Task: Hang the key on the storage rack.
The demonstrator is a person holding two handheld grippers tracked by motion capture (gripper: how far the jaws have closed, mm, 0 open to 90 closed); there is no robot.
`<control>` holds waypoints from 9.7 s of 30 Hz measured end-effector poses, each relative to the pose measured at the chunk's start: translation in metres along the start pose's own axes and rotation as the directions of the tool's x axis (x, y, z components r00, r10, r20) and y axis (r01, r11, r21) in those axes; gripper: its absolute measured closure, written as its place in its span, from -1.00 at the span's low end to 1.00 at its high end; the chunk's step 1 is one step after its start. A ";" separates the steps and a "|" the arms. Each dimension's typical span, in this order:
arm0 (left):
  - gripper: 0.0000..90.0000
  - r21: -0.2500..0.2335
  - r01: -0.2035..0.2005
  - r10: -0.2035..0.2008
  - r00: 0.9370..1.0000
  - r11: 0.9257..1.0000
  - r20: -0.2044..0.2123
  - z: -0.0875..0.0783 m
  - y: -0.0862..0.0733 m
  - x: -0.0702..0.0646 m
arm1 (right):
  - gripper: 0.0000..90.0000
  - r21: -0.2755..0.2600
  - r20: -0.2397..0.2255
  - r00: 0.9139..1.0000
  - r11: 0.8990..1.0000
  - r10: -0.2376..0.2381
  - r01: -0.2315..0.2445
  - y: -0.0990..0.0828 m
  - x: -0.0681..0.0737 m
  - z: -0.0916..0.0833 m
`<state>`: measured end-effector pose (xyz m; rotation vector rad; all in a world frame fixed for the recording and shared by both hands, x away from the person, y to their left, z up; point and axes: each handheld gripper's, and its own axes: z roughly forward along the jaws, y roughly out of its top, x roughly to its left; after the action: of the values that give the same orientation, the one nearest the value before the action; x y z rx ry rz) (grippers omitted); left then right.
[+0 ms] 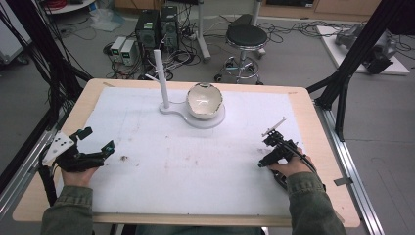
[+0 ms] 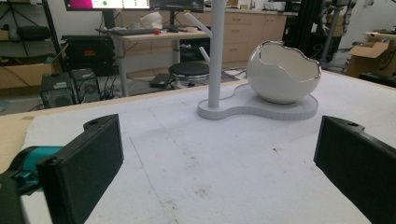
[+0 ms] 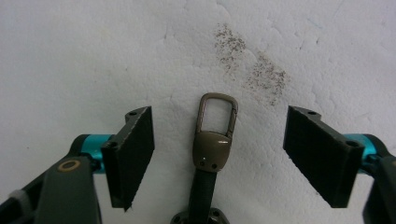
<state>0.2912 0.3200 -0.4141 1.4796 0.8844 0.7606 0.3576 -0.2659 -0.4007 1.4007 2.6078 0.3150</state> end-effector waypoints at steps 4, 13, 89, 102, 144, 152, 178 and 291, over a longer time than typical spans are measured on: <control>-0.96 0.001 0.004 -0.004 1.000 1.000 -0.001 0.000 0.000 0.000 | -0.19 0.021 0.002 1.000 1.000 -0.012 0.012 0.001 0.001 0.002; -0.96 0.011 0.002 -0.002 1.000 1.000 -0.002 0.001 -0.001 0.000 | 0.31 0.070 0.002 1.000 0.997 -0.020 0.020 0.002 0.003 0.007; -0.96 0.003 0.017 -0.017 1.000 1.000 -0.002 0.002 -0.001 0.003 | 0.56 -0.630 -0.136 0.971 0.774 -0.198 0.070 0.065 0.057 -0.101; -0.96 -0.015 0.036 -0.036 0.999 0.999 0.001 0.002 -0.001 0.004 | 0.56 -0.660 -0.176 0.960 0.750 -0.217 0.048 0.108 0.076 -0.104; -0.96 -0.038 0.071 -0.071 0.997 0.997 -0.014 -0.001 -0.002 0.011 | 0.56 -0.670 -0.179 0.942 0.736 -0.286 0.096 0.215 0.132 -0.094; -0.96 -0.027 0.072 -0.073 0.997 0.997 -0.010 0.001 -0.003 0.009 | 0.56 -0.677 -0.180 0.944 0.731 -0.277 0.085 0.229 0.135 -0.089; -0.96 -0.031 0.078 -0.078 0.997 0.997 -0.010 0.000 -0.004 0.011 | 0.55 -0.664 -0.110 0.952 0.734 -0.285 0.143 0.278 0.159 -0.089; -0.96 -0.008 0.072 -0.073 0.997 0.997 -0.010 0.001 -0.007 0.004 | -0.99 -0.740 -0.204 0.978 0.661 -0.043 -0.125 0.074 0.036 -0.077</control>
<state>0.2931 0.3229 -0.4207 1.4305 0.9371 0.7177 0.3782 -0.2044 -0.3090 1.1322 2.1106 1.4290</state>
